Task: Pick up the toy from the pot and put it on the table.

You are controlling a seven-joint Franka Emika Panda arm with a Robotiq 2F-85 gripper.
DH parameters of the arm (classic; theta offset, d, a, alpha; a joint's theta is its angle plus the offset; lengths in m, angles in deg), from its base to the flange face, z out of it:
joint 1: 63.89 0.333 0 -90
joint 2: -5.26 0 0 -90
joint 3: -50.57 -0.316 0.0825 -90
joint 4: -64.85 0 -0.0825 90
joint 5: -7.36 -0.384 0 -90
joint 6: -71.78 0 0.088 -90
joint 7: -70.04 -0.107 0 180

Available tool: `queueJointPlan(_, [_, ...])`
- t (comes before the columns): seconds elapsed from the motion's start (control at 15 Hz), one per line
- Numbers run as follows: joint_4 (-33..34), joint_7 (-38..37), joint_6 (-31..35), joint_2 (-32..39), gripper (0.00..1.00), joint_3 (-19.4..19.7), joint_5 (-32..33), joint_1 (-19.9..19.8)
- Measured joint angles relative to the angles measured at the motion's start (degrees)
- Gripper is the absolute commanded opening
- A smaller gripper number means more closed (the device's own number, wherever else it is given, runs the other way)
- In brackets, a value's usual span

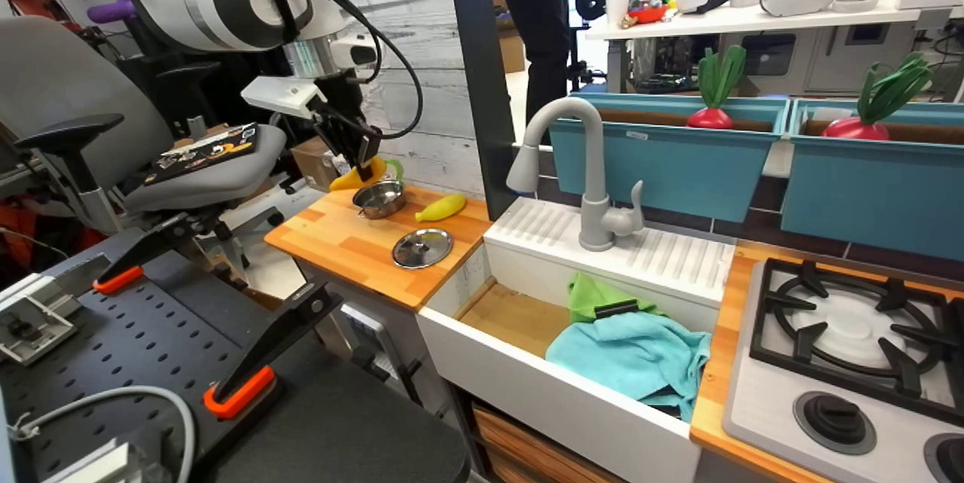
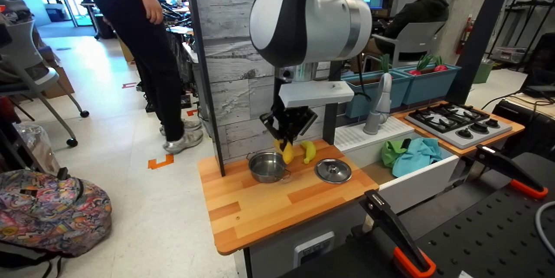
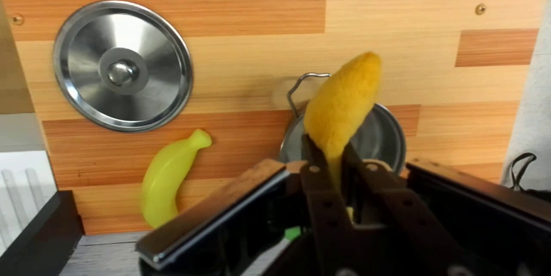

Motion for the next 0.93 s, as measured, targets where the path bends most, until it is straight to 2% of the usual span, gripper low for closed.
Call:
queueJointPlan(0.53, [-2.0,1.2,0.8,-0.5,0.03,-0.4,-1.9,-7.9])
queueJointPlan(0.93, [-0.4,1.2,0.8,3.3,0.03,-0.3,-1.8,-8.0])
